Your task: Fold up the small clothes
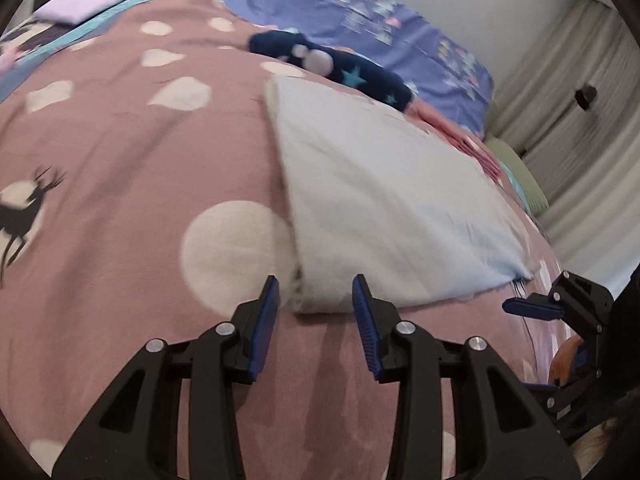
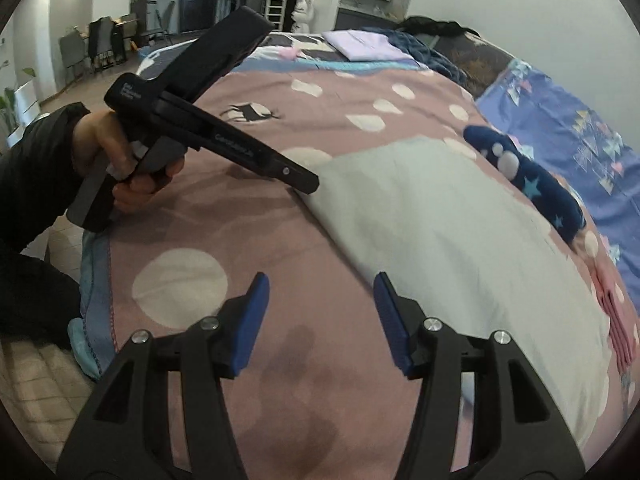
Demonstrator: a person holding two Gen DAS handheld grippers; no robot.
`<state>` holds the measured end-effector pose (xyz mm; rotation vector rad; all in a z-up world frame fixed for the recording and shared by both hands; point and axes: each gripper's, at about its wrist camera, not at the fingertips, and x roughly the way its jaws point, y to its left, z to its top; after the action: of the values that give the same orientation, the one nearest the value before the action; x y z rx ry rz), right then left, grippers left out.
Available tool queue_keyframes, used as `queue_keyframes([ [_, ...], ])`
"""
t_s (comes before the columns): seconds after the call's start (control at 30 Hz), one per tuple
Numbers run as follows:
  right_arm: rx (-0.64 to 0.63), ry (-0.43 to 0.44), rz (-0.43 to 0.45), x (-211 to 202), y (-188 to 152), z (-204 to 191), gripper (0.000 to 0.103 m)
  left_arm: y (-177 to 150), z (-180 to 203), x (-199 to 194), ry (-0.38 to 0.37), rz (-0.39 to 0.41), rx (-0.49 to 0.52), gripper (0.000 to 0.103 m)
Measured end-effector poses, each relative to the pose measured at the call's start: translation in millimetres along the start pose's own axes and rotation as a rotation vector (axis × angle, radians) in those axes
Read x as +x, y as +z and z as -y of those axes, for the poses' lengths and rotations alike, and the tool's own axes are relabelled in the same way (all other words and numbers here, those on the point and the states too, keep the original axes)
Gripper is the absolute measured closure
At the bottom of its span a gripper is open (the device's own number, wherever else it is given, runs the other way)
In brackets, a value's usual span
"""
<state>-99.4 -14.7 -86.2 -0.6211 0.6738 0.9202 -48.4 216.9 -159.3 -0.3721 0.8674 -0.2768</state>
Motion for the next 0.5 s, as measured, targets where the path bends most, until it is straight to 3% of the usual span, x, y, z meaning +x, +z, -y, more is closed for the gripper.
queue_keyframes([
  [0.03,0.009,-0.004,-0.004,1,0,1,0.046,2,5,1,-0.017,-0.005,0.036,0.093],
  [0.1,0.015,-0.033,-0.014,4,0,-2,0.044,5,12,-5,-0.022,0.024,0.079,0.097],
  [0.2,-0.005,-0.059,-0.026,10,3,-6,0.043,19,18,-37,-0.065,0.135,0.093,0.099],
  [0.27,-0.003,-0.050,-0.023,14,7,-6,0.043,24,23,-60,-0.050,0.190,0.156,0.103],
  [0.4,-0.021,-0.073,0.006,21,17,-9,0.042,11,9,-49,0.008,0.102,0.156,0.103],
  [0.5,-0.053,-0.127,-0.009,34,24,-16,0.042,-3,-17,-31,0.044,0.042,0.075,0.103],
])
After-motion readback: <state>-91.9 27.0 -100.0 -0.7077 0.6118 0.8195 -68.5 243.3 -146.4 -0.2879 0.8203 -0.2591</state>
